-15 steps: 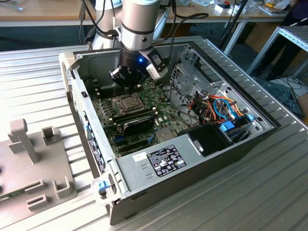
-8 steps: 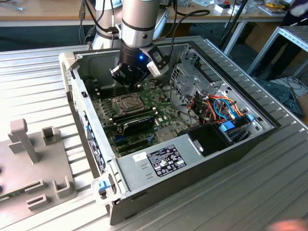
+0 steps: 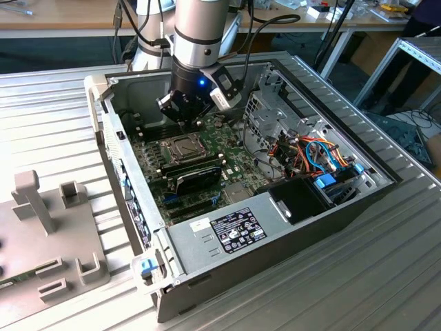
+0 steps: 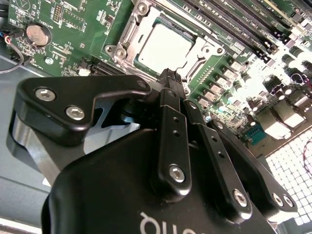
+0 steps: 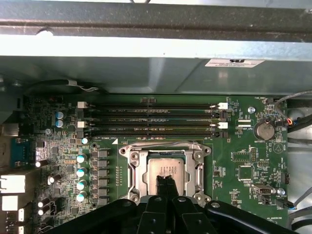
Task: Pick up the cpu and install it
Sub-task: 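Install the second cpu locking lever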
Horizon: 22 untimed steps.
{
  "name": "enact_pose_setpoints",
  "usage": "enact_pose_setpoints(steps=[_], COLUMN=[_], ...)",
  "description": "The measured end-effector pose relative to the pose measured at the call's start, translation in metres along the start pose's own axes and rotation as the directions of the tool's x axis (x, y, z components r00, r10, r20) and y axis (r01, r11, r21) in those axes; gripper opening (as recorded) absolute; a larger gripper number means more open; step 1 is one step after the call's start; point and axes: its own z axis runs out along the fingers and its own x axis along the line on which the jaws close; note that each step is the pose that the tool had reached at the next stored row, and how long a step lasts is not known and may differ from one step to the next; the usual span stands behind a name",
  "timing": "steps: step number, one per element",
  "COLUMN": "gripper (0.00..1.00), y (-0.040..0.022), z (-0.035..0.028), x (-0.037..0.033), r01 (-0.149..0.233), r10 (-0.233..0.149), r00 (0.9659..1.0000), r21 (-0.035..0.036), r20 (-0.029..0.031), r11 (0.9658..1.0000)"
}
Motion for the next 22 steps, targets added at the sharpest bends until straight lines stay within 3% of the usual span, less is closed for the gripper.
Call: enact_pose_setpoints(steps=[22], gripper=[0.11], y=[0.0], z=[0.0], x=[0.0], r01=[-0.001], r10=[0.001], r00=[0.9998], r21=[-0.0029], r20=[-0.0179], r11=[1.0])
